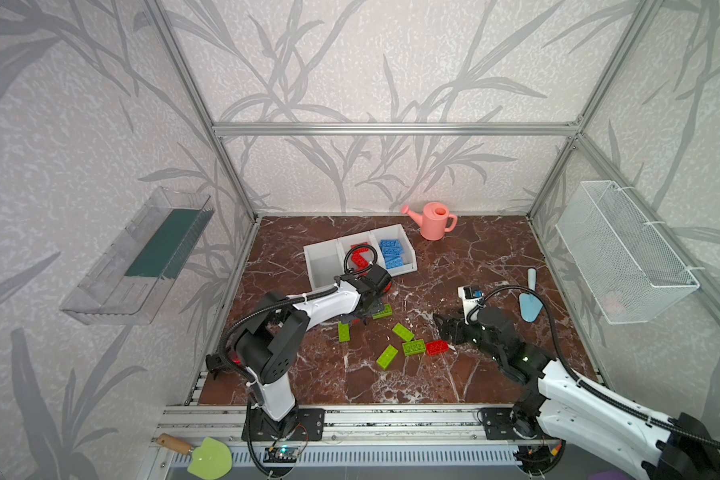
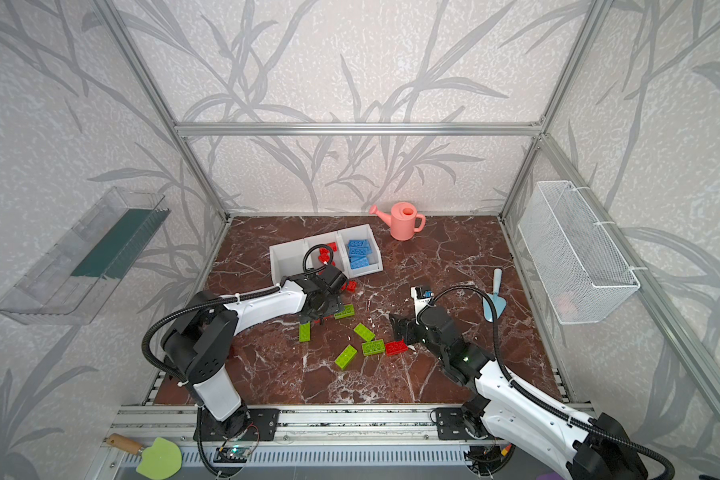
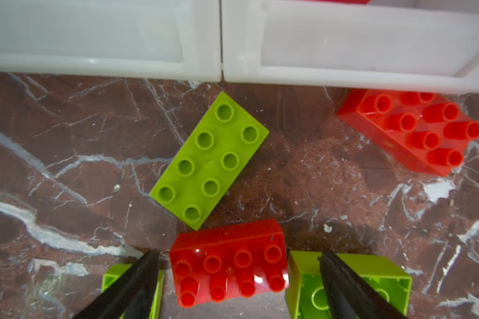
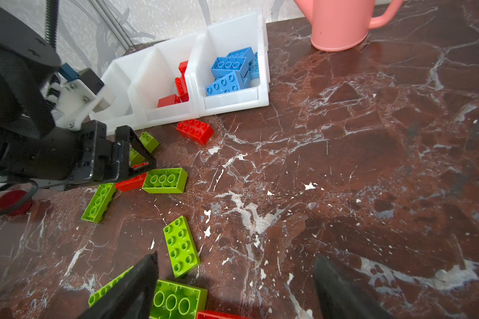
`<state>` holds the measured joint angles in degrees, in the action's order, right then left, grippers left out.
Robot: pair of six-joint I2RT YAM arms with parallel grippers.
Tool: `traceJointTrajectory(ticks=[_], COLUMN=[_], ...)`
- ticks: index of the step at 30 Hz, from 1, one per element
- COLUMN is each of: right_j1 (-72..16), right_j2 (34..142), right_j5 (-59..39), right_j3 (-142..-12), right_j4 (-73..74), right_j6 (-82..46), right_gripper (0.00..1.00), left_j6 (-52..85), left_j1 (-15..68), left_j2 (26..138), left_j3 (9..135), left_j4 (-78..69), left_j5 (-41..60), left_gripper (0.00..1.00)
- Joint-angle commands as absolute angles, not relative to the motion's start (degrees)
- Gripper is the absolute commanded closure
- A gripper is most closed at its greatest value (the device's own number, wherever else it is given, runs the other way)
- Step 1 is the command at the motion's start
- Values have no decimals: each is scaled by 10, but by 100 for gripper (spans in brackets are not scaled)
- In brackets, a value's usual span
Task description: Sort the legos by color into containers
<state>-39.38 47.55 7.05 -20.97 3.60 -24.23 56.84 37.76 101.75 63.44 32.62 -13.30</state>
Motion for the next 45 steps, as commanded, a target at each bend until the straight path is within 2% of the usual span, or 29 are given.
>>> traceJointTrajectory(ticks=[1, 23, 25, 28, 32, 45], right_j1=[-393, -394, -394, -394, -394, -394], right_j2=[466, 499, 498, 499, 499, 511], right_j5=[76, 76, 76, 76, 76, 73], right_j3=[-203, -209, -209, -209, -210, -212], right_j4=[55, 67, 67, 67, 67, 69], right_j6=[-248, -249, -249, -250, -250, -251], right_gripper=[11, 11, 12, 12, 11, 11], left_j6=[586, 589, 589, 591, 591, 534], left_j1=[379, 379, 379, 379, 380, 380], left_j2=[1027, 1059, 1059, 1056, 1045, 950], left_j3=[650, 647, 642, 636, 633, 706], left_j4=[346, 320, 316, 312, 314, 397], left_j5=[-158, -155, -153, -154, -158, -203], left_gripper=[10, 23, 27, 39, 48, 50])
